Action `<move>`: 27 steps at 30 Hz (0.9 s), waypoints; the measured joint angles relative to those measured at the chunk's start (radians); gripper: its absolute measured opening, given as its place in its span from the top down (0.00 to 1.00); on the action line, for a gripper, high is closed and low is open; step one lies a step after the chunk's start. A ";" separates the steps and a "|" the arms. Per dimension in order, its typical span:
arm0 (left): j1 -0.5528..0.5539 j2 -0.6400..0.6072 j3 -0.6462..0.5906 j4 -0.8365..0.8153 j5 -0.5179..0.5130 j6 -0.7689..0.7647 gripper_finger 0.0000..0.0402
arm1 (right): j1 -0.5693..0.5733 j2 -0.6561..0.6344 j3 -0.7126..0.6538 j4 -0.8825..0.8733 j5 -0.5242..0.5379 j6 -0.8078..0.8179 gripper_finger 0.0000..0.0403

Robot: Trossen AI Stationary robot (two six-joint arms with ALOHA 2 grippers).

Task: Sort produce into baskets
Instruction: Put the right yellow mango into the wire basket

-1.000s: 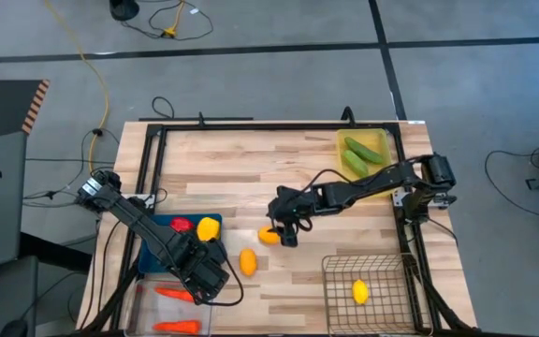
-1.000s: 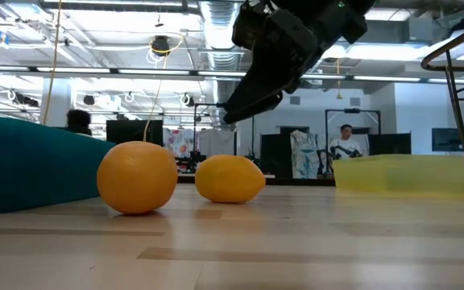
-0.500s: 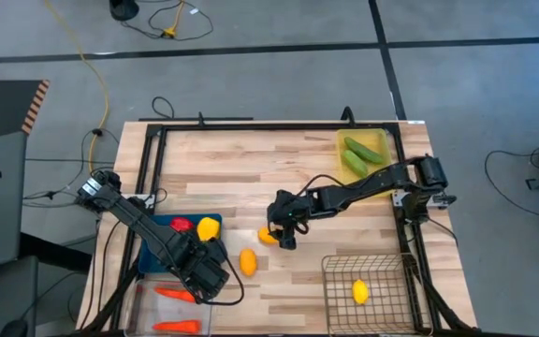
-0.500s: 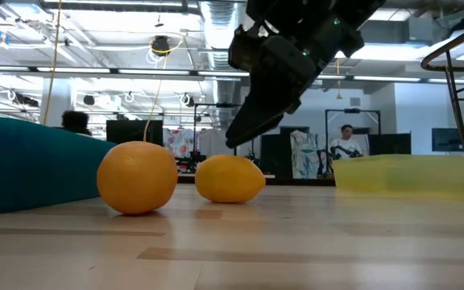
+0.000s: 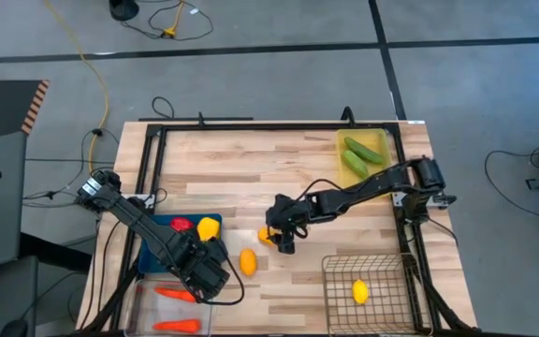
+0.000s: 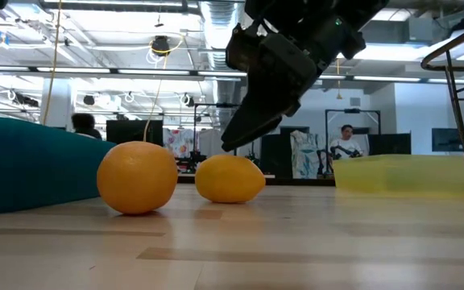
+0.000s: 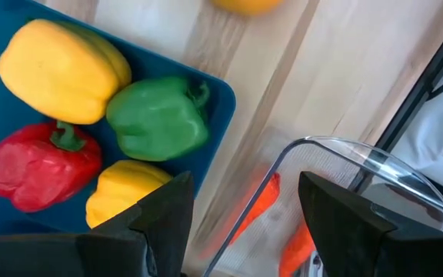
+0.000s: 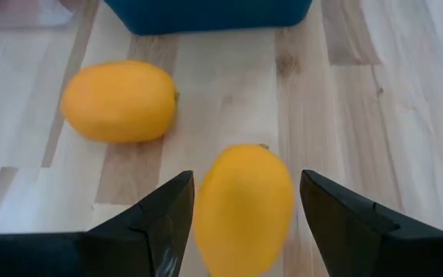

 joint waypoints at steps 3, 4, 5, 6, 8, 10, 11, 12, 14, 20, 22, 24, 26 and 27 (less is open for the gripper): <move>0.000 0.000 0.000 0.001 -0.019 0.000 0.45 | -0.001 0.007 0.000 -0.003 0.015 -0.001 0.34; 0.000 0.000 0.000 0.001 -0.022 0.000 0.45 | -0.003 0.012 0.000 0.000 0.020 -0.002 0.34; 0.000 0.000 0.000 0.001 -0.024 0.000 0.45 | -0.005 0.013 0.000 -0.003 0.021 0.000 0.34; 0.000 0.000 0.000 0.001 -0.025 0.000 0.45 | -0.006 0.015 0.000 -0.008 0.021 0.001 0.34; 0.000 0.000 0.000 0.001 -0.031 0.000 0.45 | -0.005 0.024 0.000 -0.004 0.021 0.001 0.34; 0.000 0.000 0.000 0.002 -0.032 0.000 0.45 | -0.001 0.031 0.000 -0.008 0.021 0.002 0.34; 0.000 0.000 0.000 0.001 -0.032 0.000 0.45 | 0.001 0.033 0.000 -0.014 0.021 0.003 0.34; 0.000 0.000 0.000 0.001 -0.033 0.000 0.45 | 0.003 0.033 0.000 -0.015 0.021 0.003 0.34; 0.000 0.000 0.000 0.001 -0.034 0.001 0.45 | 0.004 0.035 0.000 -0.012 0.021 0.003 0.34; 0.000 0.000 0.000 0.001 -0.040 0.001 0.45 | 0.004 0.046 0.000 -0.015 0.021 0.003 0.34; 0.000 0.000 0.000 0.001 -0.041 0.001 0.45 | 0.004 0.046 0.002 -0.034 0.018 0.003 0.34; 0.000 0.000 0.000 0.001 -0.041 0.007 0.45 | 0.004 0.046 0.002 -0.055 0.017 0.003 0.34; 0.000 0.000 0.000 0.001 -0.043 0.008 0.45 | 0.004 0.046 0.002 -0.063 0.016 0.003 0.34; 0.000 0.000 0.000 0.001 -0.045 0.008 0.45 | 0.004 0.046 0.002 -0.064 0.015 0.003 0.34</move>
